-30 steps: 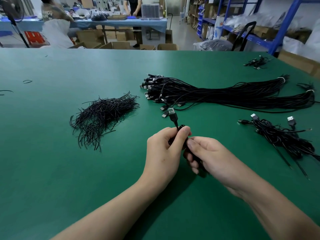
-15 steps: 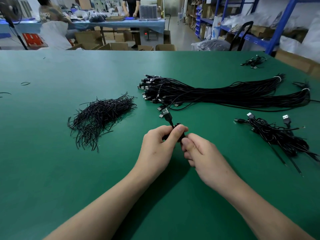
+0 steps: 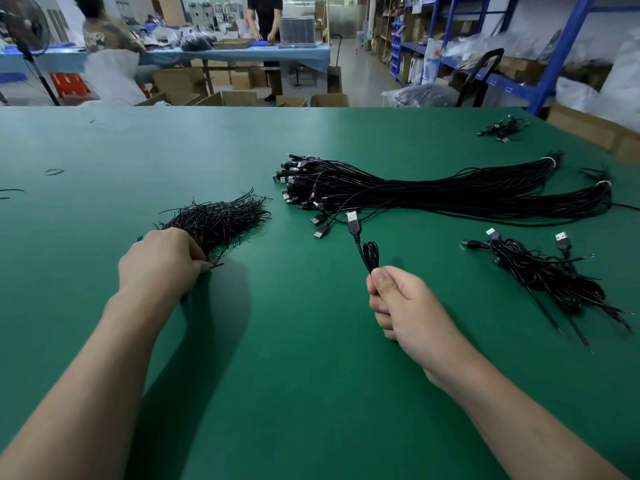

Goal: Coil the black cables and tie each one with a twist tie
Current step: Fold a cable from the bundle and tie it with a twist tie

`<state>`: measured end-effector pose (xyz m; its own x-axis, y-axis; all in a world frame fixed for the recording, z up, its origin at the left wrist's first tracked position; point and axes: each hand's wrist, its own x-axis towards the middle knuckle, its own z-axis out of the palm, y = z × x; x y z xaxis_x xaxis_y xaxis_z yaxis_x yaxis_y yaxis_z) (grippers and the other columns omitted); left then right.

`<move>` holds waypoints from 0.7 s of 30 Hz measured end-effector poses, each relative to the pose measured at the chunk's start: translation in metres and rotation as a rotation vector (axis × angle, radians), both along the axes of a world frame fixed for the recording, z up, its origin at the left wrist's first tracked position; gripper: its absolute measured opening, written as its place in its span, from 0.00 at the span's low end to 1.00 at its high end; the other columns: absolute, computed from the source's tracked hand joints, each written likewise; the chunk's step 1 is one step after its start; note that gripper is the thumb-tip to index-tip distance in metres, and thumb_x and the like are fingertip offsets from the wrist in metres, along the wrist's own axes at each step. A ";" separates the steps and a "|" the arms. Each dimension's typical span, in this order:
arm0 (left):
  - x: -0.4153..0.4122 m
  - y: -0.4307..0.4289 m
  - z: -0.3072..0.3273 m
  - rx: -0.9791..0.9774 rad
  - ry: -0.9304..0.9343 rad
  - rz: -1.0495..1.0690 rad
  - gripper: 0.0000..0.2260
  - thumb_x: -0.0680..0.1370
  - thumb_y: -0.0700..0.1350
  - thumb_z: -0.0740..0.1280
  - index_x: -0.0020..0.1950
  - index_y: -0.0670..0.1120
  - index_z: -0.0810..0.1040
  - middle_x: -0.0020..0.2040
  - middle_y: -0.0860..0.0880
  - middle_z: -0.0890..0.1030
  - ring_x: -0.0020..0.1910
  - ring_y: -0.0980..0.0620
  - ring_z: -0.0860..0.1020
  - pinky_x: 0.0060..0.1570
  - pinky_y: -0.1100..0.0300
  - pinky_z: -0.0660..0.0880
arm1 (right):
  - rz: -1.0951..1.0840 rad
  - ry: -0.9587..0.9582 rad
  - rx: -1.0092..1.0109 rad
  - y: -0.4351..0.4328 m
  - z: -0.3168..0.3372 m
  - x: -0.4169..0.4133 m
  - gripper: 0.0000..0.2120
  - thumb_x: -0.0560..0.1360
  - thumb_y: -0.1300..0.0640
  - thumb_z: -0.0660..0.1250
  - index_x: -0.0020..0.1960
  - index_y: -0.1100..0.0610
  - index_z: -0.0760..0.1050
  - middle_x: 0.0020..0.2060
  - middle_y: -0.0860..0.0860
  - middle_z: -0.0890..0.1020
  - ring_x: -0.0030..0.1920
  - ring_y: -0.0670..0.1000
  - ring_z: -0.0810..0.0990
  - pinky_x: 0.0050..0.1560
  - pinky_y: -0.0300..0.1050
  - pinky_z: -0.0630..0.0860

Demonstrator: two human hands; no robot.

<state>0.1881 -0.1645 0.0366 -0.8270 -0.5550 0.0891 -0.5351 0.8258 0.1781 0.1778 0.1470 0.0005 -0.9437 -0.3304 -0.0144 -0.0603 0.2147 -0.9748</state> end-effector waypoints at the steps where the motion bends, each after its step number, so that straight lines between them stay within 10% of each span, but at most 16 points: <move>1: 0.001 -0.001 0.001 -0.005 0.000 0.006 0.03 0.74 0.49 0.76 0.44 0.58 0.84 0.51 0.47 0.83 0.51 0.41 0.79 0.45 0.55 0.75 | 0.002 -0.007 -0.004 0.000 0.000 0.000 0.16 0.86 0.53 0.53 0.42 0.55 0.68 0.30 0.45 0.64 0.27 0.44 0.58 0.26 0.36 0.58; 8: 0.001 -0.005 0.000 -0.110 -0.012 -0.047 0.04 0.76 0.50 0.75 0.42 0.58 0.83 0.43 0.51 0.80 0.42 0.44 0.75 0.39 0.58 0.70 | 0.006 -0.034 -0.029 0.000 0.001 0.000 0.15 0.86 0.53 0.53 0.43 0.56 0.68 0.29 0.44 0.65 0.27 0.44 0.58 0.25 0.35 0.58; 13: -0.001 -0.002 -0.004 -0.134 -0.093 -0.139 0.07 0.82 0.47 0.65 0.55 0.51 0.82 0.56 0.46 0.77 0.57 0.42 0.76 0.48 0.51 0.75 | 0.015 -0.035 -0.039 0.001 0.004 0.002 0.15 0.86 0.52 0.53 0.43 0.55 0.69 0.29 0.43 0.66 0.27 0.44 0.59 0.26 0.35 0.59; 21: -0.001 0.035 0.014 -0.055 0.698 -0.288 0.03 0.83 0.42 0.62 0.54 0.44 0.75 0.50 0.43 0.81 0.46 0.38 0.76 0.41 0.50 0.67 | 0.047 -0.030 -0.145 -0.001 0.010 0.006 0.15 0.86 0.49 0.54 0.45 0.57 0.69 0.29 0.44 0.66 0.28 0.45 0.60 0.27 0.40 0.57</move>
